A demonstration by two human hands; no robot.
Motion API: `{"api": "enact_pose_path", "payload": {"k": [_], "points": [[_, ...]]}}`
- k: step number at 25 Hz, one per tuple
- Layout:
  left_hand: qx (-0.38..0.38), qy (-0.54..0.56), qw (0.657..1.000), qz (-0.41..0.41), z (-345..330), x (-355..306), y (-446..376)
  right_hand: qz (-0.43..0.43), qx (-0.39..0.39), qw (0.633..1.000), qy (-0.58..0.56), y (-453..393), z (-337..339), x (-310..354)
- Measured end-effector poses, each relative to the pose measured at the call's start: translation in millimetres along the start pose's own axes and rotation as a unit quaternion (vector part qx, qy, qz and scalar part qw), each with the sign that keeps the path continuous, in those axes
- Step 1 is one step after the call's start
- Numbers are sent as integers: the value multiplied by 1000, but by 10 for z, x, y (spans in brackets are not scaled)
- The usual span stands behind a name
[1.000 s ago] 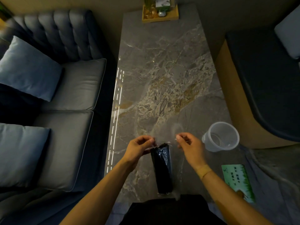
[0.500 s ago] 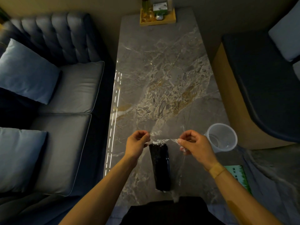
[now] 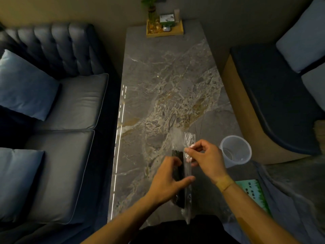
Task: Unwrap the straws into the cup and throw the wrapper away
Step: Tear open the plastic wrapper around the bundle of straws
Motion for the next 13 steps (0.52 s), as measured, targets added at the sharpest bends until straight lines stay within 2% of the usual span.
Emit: {"api": "enact_pose_path", "payload": {"k": [4, 10, 13], "points": [[7, -70, 997, -15, -74, -20, 25, 17, -33, 999, 10, 104, -110, 49], [25, -64, 997, -48, -29, 88, 158, 88, -39, 991, 95, 203, -188, 130], [19, -49, 996, -68, 49, 98, 227, 86, -65, 988, 114, 252, -214, 153]]}}
Point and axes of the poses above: each hand's wrist, its own y-axis away from the middle knuckle, its own z-axis out of the back of the hand, x = y × z, the point moved 7 cm from there along -y, towards the middle knuckle, and after that the axes turned 4 degrees about -y, right-handed, at the moved point
